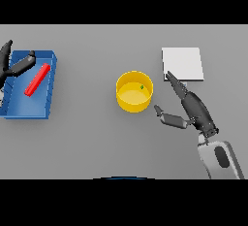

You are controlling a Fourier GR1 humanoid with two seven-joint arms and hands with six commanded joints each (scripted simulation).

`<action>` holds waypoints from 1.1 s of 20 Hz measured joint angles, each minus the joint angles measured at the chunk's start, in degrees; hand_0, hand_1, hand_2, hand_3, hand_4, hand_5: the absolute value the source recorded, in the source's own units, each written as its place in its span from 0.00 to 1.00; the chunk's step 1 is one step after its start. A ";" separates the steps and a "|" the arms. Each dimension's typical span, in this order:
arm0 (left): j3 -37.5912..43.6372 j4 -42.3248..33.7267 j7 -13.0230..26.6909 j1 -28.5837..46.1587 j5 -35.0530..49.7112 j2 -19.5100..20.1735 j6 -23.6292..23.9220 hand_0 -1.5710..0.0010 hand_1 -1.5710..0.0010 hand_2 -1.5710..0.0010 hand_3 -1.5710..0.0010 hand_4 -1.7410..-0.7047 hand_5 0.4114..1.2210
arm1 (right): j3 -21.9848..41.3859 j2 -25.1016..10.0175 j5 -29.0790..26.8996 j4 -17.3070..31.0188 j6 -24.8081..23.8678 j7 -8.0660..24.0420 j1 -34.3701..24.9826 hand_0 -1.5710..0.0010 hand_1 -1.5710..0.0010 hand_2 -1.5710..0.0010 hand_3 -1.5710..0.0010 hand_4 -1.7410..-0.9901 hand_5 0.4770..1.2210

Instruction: Pick up the red beaker and tilt it to pour out 1 green nut into yellow bowl. Pick up the yellow bowl and place it on the metallic measuring scale.

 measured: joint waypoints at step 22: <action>-0.55 1.30 0.05 -1.80 -0.43 -0.80 -0.81 1.00 1.00 1.00 1.00 0.91 0.40 | 19.17 -6.98 19.06 21.32 17.53 -5.36 -29.02 1.00 1.00 1.00 1.00 0.65 0.27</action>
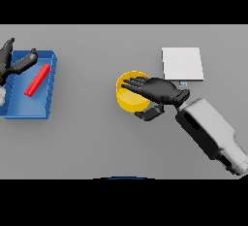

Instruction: Pick up the red beaker and tilt it to pour out 1 green nut into yellow bowl. Pick up the yellow bowl and place it on the metallic measuring scale.

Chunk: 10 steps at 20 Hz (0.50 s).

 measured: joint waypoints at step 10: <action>0.20 0.50 -1.02 0.98 0.30 0.14 -0.04 1.00 1.00 1.00 1.00 0.91 0.40 | 4.05 1.27 2.70 6.21 4.10 0.55 -4.34 1.00 1.00 1.00 1.00 0.58 0.30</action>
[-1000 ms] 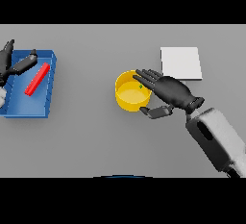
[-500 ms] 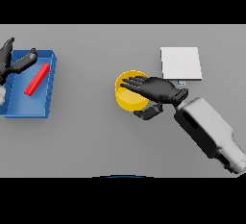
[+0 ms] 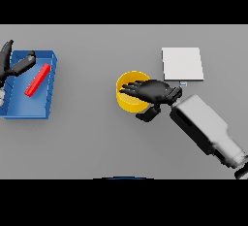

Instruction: Pick up the red beaker and tilt it to pour out 1 green nut into yellow bowl. Pick up the yellow bowl and place it on the metallic measuring scale.

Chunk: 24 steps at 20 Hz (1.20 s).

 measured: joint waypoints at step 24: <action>0.70 -2.59 0.56 0.48 0.47 1.88 0.84 1.00 1.00 1.00 1.00 0.91 0.38 | 0.16 -3.65 -4.00 -4.70 7.34 2.26 -1.94 0.02 0.02 0.05 0.15 0.01 0.99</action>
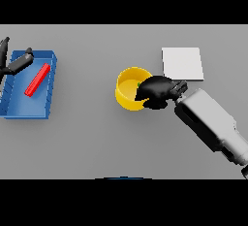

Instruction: Pick up the red beaker and tilt it to pour out 1 green nut into yellow bowl. Pick up the yellow bowl and place it on the metallic measuring scale.

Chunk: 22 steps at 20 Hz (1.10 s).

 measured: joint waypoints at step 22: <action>-0.11 -4.14 4.25 -0.07 0.03 2.36 0.45 1.00 1.00 1.00 1.00 0.89 0.43 | -9.04 -10.21 -3.65 3.83 -2.33 6.78 -8.06 0.00 0.00 0.00 0.23 0.03 1.00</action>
